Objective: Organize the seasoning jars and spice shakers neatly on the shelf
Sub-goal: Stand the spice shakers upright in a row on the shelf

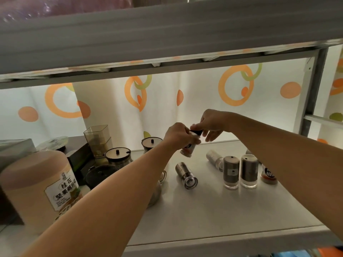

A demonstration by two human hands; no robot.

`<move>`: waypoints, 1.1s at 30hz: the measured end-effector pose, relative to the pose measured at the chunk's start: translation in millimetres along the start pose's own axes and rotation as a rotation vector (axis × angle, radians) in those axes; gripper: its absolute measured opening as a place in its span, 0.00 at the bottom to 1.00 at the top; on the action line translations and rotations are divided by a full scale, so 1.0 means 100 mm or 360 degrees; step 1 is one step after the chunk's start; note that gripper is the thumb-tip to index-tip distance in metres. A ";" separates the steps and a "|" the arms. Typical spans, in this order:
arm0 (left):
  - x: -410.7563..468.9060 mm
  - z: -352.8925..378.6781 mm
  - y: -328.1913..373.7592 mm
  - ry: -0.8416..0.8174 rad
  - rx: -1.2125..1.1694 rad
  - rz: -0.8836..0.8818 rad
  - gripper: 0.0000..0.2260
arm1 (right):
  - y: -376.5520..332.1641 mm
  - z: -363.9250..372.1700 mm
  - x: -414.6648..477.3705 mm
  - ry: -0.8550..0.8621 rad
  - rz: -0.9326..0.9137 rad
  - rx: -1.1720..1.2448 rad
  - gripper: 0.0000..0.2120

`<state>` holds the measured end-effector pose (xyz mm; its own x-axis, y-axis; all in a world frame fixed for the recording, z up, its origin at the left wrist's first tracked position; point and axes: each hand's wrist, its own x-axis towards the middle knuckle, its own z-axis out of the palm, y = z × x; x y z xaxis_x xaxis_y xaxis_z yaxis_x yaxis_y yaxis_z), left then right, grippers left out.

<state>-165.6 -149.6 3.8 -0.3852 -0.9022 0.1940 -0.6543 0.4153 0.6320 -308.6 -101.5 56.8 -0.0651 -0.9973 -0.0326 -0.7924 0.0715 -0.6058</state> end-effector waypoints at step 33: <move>-0.05 -0.36 -0.21 -0.0018 -0.0068 -0.0124 0.04 | -0.46 0.39 0.27 0.0094 -0.0319 -0.0541 0.11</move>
<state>-126.3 -158.2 16.4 -0.3418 -0.9301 0.1343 -0.6545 0.3382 0.6762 -249.9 -132.4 52.8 0.0841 -0.9902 0.1115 -0.9479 -0.1140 -0.2976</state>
